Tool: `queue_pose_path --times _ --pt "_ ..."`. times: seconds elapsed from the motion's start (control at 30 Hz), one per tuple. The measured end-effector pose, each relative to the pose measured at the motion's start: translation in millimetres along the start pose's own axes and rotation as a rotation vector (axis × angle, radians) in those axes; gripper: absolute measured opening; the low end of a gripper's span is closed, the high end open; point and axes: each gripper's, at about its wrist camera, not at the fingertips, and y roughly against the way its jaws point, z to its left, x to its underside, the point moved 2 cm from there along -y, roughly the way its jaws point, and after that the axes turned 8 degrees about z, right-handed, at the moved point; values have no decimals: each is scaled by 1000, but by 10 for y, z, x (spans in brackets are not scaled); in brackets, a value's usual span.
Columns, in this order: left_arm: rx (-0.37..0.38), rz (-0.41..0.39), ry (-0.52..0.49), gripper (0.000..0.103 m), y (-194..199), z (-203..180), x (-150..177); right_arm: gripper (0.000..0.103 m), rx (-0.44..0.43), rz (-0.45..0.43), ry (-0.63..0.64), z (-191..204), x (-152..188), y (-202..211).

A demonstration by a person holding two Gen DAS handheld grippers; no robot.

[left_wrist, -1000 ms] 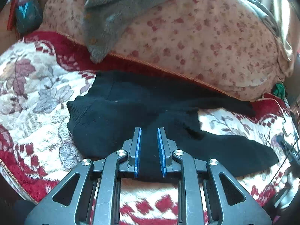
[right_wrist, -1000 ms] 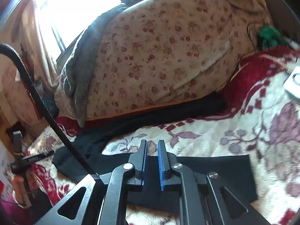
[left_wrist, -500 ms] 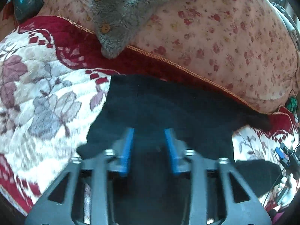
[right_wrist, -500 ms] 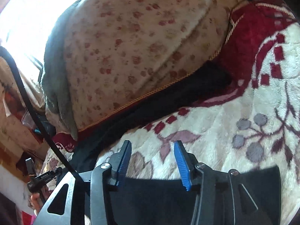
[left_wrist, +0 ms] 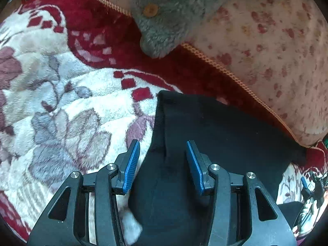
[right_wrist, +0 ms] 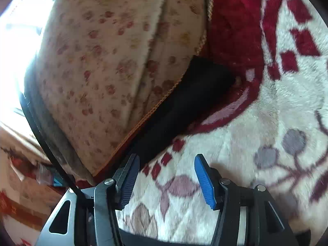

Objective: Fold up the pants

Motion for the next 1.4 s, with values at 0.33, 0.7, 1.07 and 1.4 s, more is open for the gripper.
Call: queue_pose_path --times 0.33,0.7,1.07,1.4 --pt "144 83 22 53 -224 51 -289 54 37 -22 -33 -58 -344 -269" --pt "119 96 -112 65 -365 -110 -499 61 96 -41 -18 -36 -629 -468" --pt "37 82 -295 31 -471 -443 -541 28 59 -59 29 -48 -695 -641" --pt "52 -31 -307 10 -4 -550 -479 11 -54 -120 100 102 -602 -330"
